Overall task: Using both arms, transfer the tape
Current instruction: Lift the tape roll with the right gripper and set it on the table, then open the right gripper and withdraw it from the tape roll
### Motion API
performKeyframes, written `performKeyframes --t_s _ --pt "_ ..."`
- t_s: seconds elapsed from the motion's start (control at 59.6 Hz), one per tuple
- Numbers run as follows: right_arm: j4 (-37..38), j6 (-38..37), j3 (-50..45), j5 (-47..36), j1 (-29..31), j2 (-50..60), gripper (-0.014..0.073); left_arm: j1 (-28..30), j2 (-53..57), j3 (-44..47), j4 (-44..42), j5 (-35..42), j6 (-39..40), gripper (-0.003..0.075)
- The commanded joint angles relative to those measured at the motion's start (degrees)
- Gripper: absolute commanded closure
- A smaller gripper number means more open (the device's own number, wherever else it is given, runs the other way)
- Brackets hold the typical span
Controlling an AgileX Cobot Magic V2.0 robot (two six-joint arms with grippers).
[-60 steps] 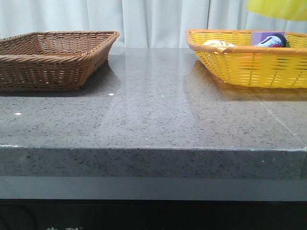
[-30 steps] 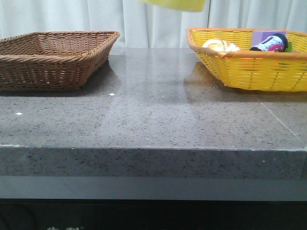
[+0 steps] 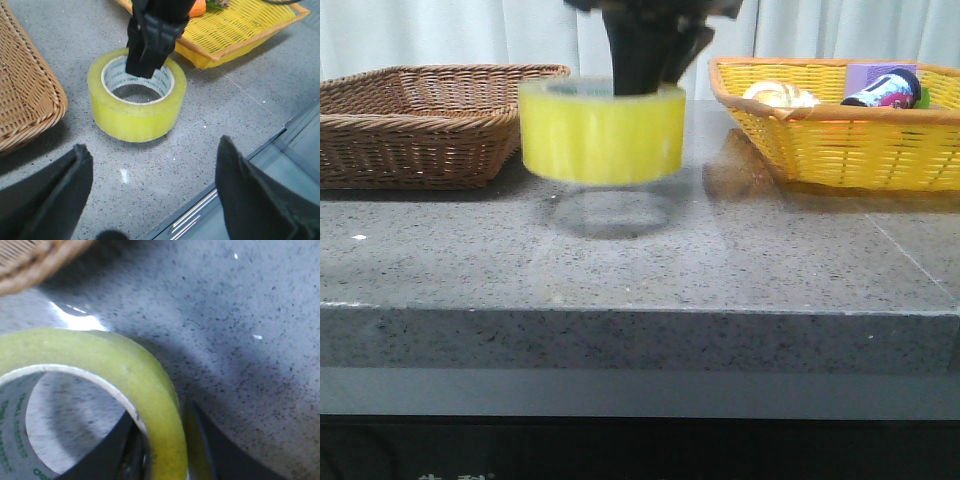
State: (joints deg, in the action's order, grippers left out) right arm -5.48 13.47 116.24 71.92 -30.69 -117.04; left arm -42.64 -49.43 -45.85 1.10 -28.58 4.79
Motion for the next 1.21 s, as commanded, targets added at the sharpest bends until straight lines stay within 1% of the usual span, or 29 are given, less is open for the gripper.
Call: performKeyframes --t_s 0.0,0.084,0.151,0.201,0.252,0.302,0.352,0.554,0.671,0.822,0.923,1.074,1.191 --pt "1.9 0.6 1.9 0.4 0.1 2.2 0.0432 -0.5 0.3 -1.8 0.6 3.5 0.0 0.0209" --pt "2.0 0.6 1.9 0.0 0.1 1.8 0.0426 -0.5 0.3 -1.8 0.6 3.2 0.0 0.0209" --pt "2.0 0.6 1.9 -0.4 0.1 1.8 0.0394 -0.5 0.3 -1.8 0.6 2.9 0.0 0.0209" --pt "2.0 0.6 1.9 -0.8 0.1 1.9 0.0332 -0.5 0.3 -1.8 0.6 2.8 0.0 0.0209" --pt "2.1 0.6 1.9 -0.9 0.1 2.2 0.0244 -0.5 0.3 -1.8 0.6 2.8 0.0 0.0209" --pt "1.9 0.6 2.0 -0.9 0.1 2.5 0.0195 -0.5 0.3 -1.8 0.6 2.8 0.0 0.0209" --pt "1.7 0.4 2.0 -1.1 0.1 3.4 0.0165 -0.5 0.3 -1.8 0.6 2.8 0.0 0.0209" --pt "-1.1 -2.2 1.8 -2.1 1.2 10.3 0.0162 -0.5 0.3 -1.8 0.6 2.2 0.0 0.0209" --pt "-5.0 -2.5 -0.9 -4.9 3.2 16.5 0.0162 -0.5 0.3 -1.8 0.6 1.9 0.0 0.0209" --pt "-7.4 -2.5 -9.5 -10.9 5.1 25.9 0.0162 -0.5 0.3 -1.8 0.6 1.9 0.0 0.0209" --pt "-7.3 -2.5 -17.0 -17.1 5.2 33.0 0.0162 -0.5 0.3 -1.8 0.6 1.9 0.0 0.0209" --pt "-7.4 -2.5 -30.2 -29.4 5.2 44.6 0.0162 -0.5 0.3 -1.8 0.6 1.9 0.0 0.0209" --pt "-7.9 -2.5 -39.8 -34.9 5.2 52.8 0.0162 -0.5 0.3 -1.8 0.6 1.9 0.0 0.0209"
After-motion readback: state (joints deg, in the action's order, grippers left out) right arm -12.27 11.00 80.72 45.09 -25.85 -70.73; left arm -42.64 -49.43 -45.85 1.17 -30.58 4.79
